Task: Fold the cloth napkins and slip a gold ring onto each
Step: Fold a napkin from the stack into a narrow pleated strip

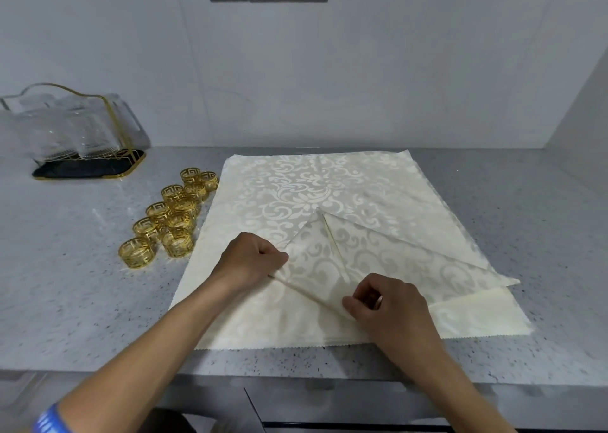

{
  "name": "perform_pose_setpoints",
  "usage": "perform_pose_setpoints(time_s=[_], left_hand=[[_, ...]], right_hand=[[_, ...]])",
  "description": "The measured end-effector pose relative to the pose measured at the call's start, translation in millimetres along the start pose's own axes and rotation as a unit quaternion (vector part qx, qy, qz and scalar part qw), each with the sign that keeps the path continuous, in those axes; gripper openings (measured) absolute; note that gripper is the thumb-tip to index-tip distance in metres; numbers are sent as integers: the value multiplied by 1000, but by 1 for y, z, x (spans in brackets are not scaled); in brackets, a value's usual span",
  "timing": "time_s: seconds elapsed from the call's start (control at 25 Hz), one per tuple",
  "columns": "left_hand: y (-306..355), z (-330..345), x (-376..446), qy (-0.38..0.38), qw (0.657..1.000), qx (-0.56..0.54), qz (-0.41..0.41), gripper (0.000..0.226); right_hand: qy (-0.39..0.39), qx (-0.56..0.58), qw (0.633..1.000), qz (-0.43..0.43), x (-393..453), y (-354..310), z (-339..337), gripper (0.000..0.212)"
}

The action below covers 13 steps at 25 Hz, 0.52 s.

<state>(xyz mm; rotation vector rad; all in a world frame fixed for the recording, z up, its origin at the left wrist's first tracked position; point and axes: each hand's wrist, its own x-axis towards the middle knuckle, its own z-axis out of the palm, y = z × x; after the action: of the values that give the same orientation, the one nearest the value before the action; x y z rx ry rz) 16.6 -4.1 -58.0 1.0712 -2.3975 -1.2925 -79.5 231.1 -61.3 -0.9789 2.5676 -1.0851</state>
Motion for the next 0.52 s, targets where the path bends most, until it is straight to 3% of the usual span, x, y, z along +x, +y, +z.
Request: perform_pose_setpoints(time_s=[0.24,0.36,0.52], left_hand=[[9,5,-10,80,996,34,25,17],[21,12,-37,137,966,149,163,23],[36,63,-85,12,899,218,381,24]], right_hand=[[52,-56,996,-37,-1,3,10,22],[47,-68,996,-40,-3,1,12,20],[160,-24,984,-69,7,-1,-34,8]])
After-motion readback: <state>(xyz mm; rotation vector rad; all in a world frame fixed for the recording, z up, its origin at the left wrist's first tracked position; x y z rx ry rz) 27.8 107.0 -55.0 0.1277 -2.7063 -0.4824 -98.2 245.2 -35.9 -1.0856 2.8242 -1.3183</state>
